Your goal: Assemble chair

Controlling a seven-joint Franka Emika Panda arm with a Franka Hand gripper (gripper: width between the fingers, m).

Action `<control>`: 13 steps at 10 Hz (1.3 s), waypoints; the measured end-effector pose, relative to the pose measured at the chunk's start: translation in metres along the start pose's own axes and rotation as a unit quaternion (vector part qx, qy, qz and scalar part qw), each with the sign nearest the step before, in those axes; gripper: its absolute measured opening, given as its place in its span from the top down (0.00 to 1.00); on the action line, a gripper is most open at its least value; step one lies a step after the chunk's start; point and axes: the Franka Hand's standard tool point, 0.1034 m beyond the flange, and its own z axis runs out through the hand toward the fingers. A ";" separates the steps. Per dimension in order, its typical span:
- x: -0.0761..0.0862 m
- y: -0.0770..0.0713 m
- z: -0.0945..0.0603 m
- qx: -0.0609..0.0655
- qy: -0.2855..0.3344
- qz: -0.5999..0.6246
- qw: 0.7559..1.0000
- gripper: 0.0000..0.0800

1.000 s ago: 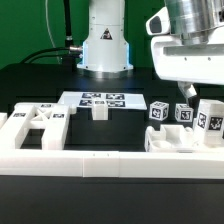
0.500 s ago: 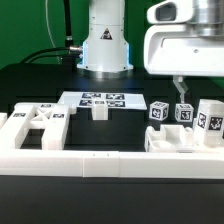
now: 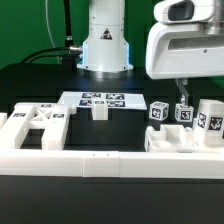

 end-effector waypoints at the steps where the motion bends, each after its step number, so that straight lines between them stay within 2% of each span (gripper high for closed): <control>1: 0.001 0.000 0.001 -0.008 0.004 -0.047 0.999 0.19; 2: 0.001 0.001 0.001 -0.013 0.004 -0.076 0.997 0.19; 5: 0.002 0.008 0.002 -0.013 0.004 -0.101 0.995 0.19; 7: 0.003 0.009 0.003 -0.013 0.005 -0.103 0.995 0.52; 8: 0.003 0.009 0.003 -0.012 0.005 -0.104 0.995 0.65; 11: 0.003 0.009 0.003 -0.012 0.005 -0.090 0.996 0.65; 13: 0.003 0.009 0.003 -0.004 0.008 0.024 1.000 0.65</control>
Offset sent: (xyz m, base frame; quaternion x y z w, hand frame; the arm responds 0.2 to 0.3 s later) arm 0.0060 -0.0083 -0.0038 0.0078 -0.0025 0.0082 0.9999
